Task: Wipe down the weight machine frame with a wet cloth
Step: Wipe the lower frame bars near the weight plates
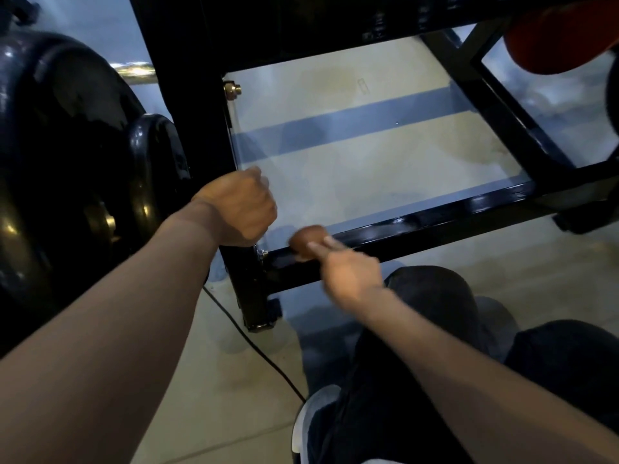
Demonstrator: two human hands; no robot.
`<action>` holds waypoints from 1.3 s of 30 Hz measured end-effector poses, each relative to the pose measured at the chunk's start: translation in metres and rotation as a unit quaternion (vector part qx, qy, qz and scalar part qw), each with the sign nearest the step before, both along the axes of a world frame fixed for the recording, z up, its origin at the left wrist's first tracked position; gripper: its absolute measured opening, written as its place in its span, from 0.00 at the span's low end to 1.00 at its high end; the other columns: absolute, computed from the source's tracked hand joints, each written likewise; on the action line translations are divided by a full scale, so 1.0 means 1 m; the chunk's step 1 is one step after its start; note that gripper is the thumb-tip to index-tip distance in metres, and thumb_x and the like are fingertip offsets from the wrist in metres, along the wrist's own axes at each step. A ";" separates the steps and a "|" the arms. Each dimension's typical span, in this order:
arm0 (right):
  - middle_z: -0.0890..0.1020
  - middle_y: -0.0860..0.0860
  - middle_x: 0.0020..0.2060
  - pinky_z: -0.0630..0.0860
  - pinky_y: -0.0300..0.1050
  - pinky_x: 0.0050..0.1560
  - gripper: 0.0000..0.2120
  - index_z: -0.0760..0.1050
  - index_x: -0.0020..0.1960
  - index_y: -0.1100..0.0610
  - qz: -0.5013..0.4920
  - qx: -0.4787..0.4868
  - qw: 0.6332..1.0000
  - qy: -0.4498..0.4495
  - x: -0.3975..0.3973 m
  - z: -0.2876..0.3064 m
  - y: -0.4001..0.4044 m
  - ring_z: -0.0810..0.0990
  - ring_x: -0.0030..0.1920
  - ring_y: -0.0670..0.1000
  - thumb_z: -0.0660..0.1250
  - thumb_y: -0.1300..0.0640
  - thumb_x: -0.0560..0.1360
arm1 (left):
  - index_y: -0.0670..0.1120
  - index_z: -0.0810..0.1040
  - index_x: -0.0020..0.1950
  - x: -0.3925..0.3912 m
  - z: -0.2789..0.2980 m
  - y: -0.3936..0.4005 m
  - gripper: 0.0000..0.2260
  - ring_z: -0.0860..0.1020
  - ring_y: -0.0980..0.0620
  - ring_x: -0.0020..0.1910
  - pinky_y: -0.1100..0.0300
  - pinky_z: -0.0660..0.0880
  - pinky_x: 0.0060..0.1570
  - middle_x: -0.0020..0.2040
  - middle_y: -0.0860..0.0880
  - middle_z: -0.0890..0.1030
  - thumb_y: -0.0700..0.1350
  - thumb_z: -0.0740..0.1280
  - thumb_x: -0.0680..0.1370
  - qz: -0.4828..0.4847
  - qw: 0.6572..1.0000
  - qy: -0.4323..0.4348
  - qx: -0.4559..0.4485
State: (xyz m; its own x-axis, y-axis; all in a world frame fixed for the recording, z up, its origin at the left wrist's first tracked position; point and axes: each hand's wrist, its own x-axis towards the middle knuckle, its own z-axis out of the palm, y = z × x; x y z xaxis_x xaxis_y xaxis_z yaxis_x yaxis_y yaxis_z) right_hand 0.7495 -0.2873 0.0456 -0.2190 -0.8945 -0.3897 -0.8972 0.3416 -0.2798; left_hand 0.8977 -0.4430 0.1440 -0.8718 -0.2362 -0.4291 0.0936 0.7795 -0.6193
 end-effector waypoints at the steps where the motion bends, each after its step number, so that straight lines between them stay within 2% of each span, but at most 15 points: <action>1: 0.59 0.44 0.82 0.73 0.51 0.68 0.32 0.60 0.80 0.36 -0.042 -0.001 0.999 0.007 -0.030 0.000 0.007 0.75 0.72 0.55 0.60 0.58 0.80 | 0.48 0.77 0.44 0.000 0.001 0.000 0.15 0.68 0.48 0.35 0.52 0.66 0.45 0.34 0.49 0.72 0.47 0.53 0.82 0.002 1.000 0.003 0.002; 5: 0.71 0.50 0.77 0.74 0.56 0.68 0.27 0.69 0.76 0.38 -0.218 -0.030 0.975 0.032 -0.134 0.007 0.034 0.77 0.68 0.61 0.60 0.56 0.79 | 0.47 0.78 0.44 0.001 -0.003 -0.001 0.15 0.70 0.48 0.37 0.52 0.70 0.49 0.37 0.48 0.76 0.48 0.53 0.82 -0.001 1.000 0.009 0.013; 8: 0.76 0.59 0.70 0.74 0.56 0.66 0.25 0.71 0.76 0.45 -0.279 -0.019 0.960 0.018 -0.132 0.005 0.022 0.78 0.65 0.65 0.59 0.57 0.80 | 0.47 0.78 0.45 0.002 -0.005 -0.005 0.16 0.73 0.47 0.39 0.50 0.71 0.51 0.40 0.48 0.79 0.49 0.52 0.82 -0.007 1.000 0.006 0.012; 11: 0.70 0.56 0.74 0.74 0.54 0.67 0.23 0.68 0.75 0.47 -0.199 0.007 0.980 0.006 -0.058 0.000 -0.004 0.77 0.68 0.61 0.57 0.58 0.82 | 0.47 0.77 0.45 0.002 -0.005 -0.004 0.17 0.73 0.47 0.39 0.50 0.71 0.50 0.39 0.48 0.79 0.49 0.51 0.82 -0.010 1.000 -0.006 0.010; 13: 0.66 0.52 0.77 0.74 0.54 0.68 0.23 0.67 0.76 0.46 -0.125 0.011 0.990 -0.060 0.008 -0.004 -0.017 0.77 0.69 0.59 0.59 0.58 0.82 | 0.47 0.77 0.46 0.000 -0.006 -0.004 0.17 0.74 0.47 0.40 0.50 0.70 0.51 0.41 0.47 0.79 0.49 0.52 0.83 -0.005 1.000 -0.011 0.007; 16: 0.62 0.49 0.79 0.74 0.55 0.66 0.29 0.62 0.79 0.45 -0.043 0.023 0.993 -0.107 0.074 0.002 -0.024 0.76 0.70 0.59 0.64 0.57 0.81 | 0.47 0.79 0.49 -0.001 -0.004 -0.002 0.16 0.76 0.46 0.44 0.50 0.69 0.51 0.44 0.47 0.82 0.51 0.53 0.82 0.006 1.000 -0.009 0.000; 20: 0.60 0.43 0.81 0.70 0.50 0.71 0.30 0.62 0.80 0.37 -0.005 -0.014 0.997 -0.072 0.032 0.001 -0.016 0.71 0.75 0.51 0.62 0.56 0.81 | 0.47 0.79 0.47 0.000 -0.004 -0.001 0.15 0.76 0.46 0.43 0.50 0.68 0.50 0.43 0.47 0.81 0.50 0.54 0.82 0.002 1.000 -0.005 0.001; 22: 0.67 0.43 0.78 0.68 0.47 0.72 0.28 0.66 0.77 0.34 -0.072 -0.012 0.995 -0.063 -0.022 0.002 -0.007 0.72 0.74 0.50 0.61 0.55 0.80 | 0.46 0.78 0.47 0.002 -0.005 -0.003 0.15 0.75 0.45 0.43 0.50 0.68 0.50 0.42 0.46 0.81 0.48 0.53 0.82 0.005 1.000 0.005 0.007; 25: 0.79 0.50 0.69 0.73 0.51 0.68 0.24 0.71 0.73 0.33 -0.215 -0.007 0.977 -0.006 -0.107 0.012 0.007 0.79 0.66 0.57 0.61 0.52 0.80 | 0.45 0.78 0.45 0.003 -0.008 -0.006 0.16 0.74 0.46 0.41 0.50 0.67 0.48 0.40 0.46 0.80 0.47 0.52 0.81 0.001 1.000 0.007 0.007; 28: 0.80 0.59 0.65 0.74 0.55 0.67 0.24 0.73 0.73 0.39 -0.313 0.005 0.950 0.002 -0.155 0.021 0.010 0.78 0.64 0.64 0.59 0.54 0.80 | 0.46 0.77 0.44 0.003 -0.010 -0.006 0.16 0.73 0.47 0.39 0.51 0.64 0.45 0.39 0.47 0.79 0.47 0.52 0.82 -0.006 1.000 0.006 0.009; 30: 0.78 0.60 0.67 0.73 0.55 0.68 0.23 0.73 0.73 0.41 -0.334 0.005 0.942 -0.015 -0.140 0.018 0.003 0.77 0.66 0.64 0.60 0.55 0.80 | 0.46 0.77 0.44 0.002 -0.009 -0.008 0.16 0.73 0.47 0.38 0.51 0.65 0.44 0.38 0.47 0.79 0.47 0.51 0.82 -0.018 1.000 0.011 0.001; 32: 0.77 0.57 0.69 0.74 0.53 0.68 0.22 0.73 0.73 0.44 -0.301 0.001 0.953 -0.025 -0.096 0.011 -0.006 0.78 0.67 0.61 0.59 0.55 0.81 | 0.46 0.77 0.44 0.004 -0.010 -0.008 0.17 0.72 0.47 0.37 0.51 0.67 0.45 0.38 0.47 0.78 0.48 0.51 0.82 -0.017 1.000 0.005 0.004; 35: 0.71 0.53 0.74 0.73 0.52 0.68 0.21 0.70 0.74 0.46 -0.172 0.010 0.981 -0.085 0.003 0.003 -0.017 0.76 0.69 0.59 0.60 0.56 0.83 | 0.46 0.77 0.45 0.002 -0.012 -0.007 0.16 0.74 0.47 0.39 0.51 0.68 0.47 0.40 0.47 0.80 0.48 0.52 0.82 -0.019 1.000 0.005 -0.006; 37: 0.65 0.50 0.78 0.74 0.53 0.67 0.25 0.66 0.77 0.44 -0.088 0.014 0.989 -0.115 0.060 0.003 -0.023 0.76 0.68 0.58 0.65 0.57 0.82 | 0.47 0.78 0.46 0.001 -0.011 -0.006 0.15 0.75 0.46 0.41 0.50 0.69 0.49 0.42 0.47 0.81 0.49 0.53 0.81 -0.017 1.000 0.003 -0.004; 39: 0.63 0.48 0.79 0.75 0.52 0.63 0.31 0.63 0.79 0.44 -0.040 0.013 0.995 -0.089 0.079 0.002 -0.025 0.78 0.67 0.57 0.69 0.56 0.80 | 0.47 0.79 0.46 0.002 -0.010 -0.005 0.15 0.76 0.46 0.42 0.50 0.69 0.50 0.42 0.46 0.82 0.49 0.54 0.81 -0.019 1.000 0.007 0.001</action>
State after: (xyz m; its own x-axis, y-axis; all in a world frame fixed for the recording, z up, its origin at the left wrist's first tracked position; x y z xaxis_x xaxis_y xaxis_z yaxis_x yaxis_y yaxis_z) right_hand 0.8289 -0.3124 0.0477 -0.2150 -0.8662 -0.4510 -0.8037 0.4193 -0.4223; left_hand 0.8996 -0.4477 0.1338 -0.8857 -0.2025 -0.4177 0.1148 0.7763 -0.6198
